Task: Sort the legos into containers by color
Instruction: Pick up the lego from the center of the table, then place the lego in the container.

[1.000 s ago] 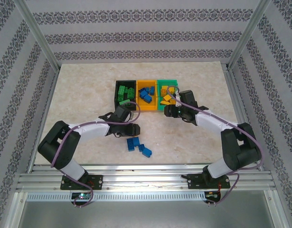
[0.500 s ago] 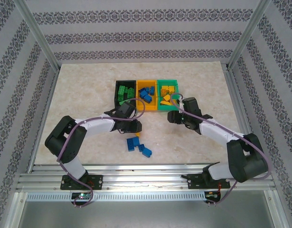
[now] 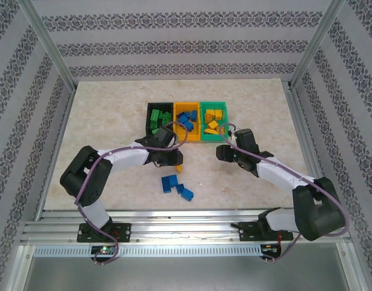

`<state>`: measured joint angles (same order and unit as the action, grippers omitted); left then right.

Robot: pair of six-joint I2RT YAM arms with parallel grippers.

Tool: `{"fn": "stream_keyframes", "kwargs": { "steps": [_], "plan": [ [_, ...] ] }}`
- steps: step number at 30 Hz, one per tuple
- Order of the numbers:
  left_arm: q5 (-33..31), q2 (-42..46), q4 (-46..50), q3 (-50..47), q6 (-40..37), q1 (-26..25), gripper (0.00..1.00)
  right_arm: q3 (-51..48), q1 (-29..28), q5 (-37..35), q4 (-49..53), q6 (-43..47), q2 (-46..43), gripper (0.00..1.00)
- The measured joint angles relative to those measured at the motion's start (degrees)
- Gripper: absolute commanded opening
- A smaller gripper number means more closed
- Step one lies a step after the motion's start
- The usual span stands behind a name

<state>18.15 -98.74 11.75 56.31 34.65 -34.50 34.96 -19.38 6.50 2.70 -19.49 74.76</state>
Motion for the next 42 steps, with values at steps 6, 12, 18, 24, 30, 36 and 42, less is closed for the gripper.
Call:
{"fn": "stream_keyframes", "kwargs": {
  "steps": [6, 12, 18, 24, 30, 36, 42],
  "plan": [
    [-0.2, -0.3, 0.7, 3.4, -0.8, 0.0, 0.08, -1.8, 0.2, -0.5, 0.0, -0.1, -2.9, 0.57],
    [0.2, -6.1, 1.7, 16.2, -2.3, 0.0, 0.08, -4.3, 1.3, -0.5, -0.2, -0.7, -3.7, 0.57],
    [0.7, -13.8, 3.9, 33.2, -4.6, 0.0, 0.09, -5.9, 1.3, 0.1, -0.2, -2.0, -5.7, 0.57],
    [0.7, -22.8, 8.3, 49.9, -7.3, 0.0, 0.09, -7.1, 1.2, 0.9, -0.9, -3.5, -8.0, 0.57],
    [-0.4, -31.8, 13.1, 63.0, -9.5, 0.1, 0.35, -8.3, -0.5, 1.8, -0.9, -5.2, -8.7, 0.57],
    [0.9, -40.5, 18.7, 76.0, -10.4, 0.1, 0.52, -8.4, -4.1, 1.9, -1.3, -6.1, -8.3, 0.57],
    [1.0, -37.3, 19.1, 70.1, -10.5, 0.1, 0.53, -8.3, -7.2, 1.9, -2.3, -6.3, -5.0, 0.57]
  ]
}}
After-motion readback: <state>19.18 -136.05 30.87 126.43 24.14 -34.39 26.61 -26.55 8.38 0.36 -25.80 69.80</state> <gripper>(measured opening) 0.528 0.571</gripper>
